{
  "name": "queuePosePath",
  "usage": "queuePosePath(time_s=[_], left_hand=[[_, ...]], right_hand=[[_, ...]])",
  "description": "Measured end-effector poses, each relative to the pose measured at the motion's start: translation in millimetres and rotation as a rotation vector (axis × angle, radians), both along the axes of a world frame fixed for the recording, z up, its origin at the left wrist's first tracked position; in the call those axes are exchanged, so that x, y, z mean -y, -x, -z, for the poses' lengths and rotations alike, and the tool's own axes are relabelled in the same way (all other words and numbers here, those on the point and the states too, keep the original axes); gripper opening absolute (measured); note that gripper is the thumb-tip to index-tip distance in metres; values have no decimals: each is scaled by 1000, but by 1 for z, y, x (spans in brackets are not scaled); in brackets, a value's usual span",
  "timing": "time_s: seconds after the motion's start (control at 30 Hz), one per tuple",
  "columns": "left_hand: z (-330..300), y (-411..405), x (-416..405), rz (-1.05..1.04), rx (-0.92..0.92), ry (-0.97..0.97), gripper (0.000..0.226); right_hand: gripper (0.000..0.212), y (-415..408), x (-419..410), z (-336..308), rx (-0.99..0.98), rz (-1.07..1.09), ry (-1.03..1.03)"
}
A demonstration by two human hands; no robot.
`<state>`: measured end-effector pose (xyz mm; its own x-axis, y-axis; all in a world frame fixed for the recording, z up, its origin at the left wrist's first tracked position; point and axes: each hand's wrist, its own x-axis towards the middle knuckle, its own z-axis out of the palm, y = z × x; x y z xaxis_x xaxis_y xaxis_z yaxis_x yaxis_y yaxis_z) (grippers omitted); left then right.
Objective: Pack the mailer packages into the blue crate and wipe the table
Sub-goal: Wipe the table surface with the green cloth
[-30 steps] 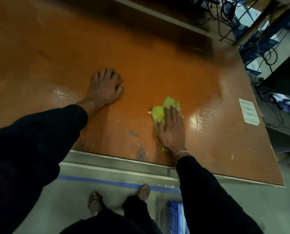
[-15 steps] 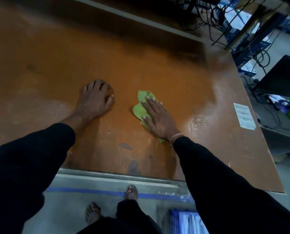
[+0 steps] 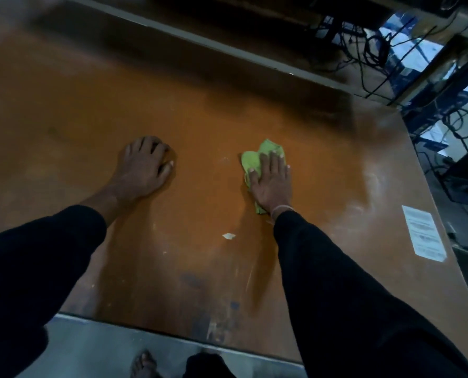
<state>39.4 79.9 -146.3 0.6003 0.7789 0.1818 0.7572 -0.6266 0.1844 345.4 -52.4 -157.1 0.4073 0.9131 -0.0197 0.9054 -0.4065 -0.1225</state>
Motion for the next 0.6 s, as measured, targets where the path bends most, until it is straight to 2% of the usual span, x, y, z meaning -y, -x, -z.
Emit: queuePosePath(time_s=[0.13,0.17,0.2,0.3,0.33,0.47,0.5,0.53,0.6], left_hand=[[3,-1,0,-50,36,7,39],[3,-1,0,-56,37,10,38],[3,0,0,-59,38,8,38],[3,0,-3,-74,30,-3,43],[3,0,-5,-82,24,5,46],[3,-1,-8,-91,26,27,51],[4,-1,-9,-91,28,27,52],[4,-1,-9,-92,28,29,52],[5,-3,-10,-95,29,35,53]], right_hand=[[65,13,-24,-3,18,-488,-22],[66,5,-33,-3,24,-508,-18],[67,-5,-45,-2,27,-433,-25],[72,-24,-79,-3,4,-18,23],[73,-21,-90,-2,-6,6,42],[67,-18,-116,-6,3,-385,5],[67,-25,-121,-6,12,-397,-5],[69,-32,-128,-6,24,-327,-20],[72,-40,-139,-4,16,-45,-5]])
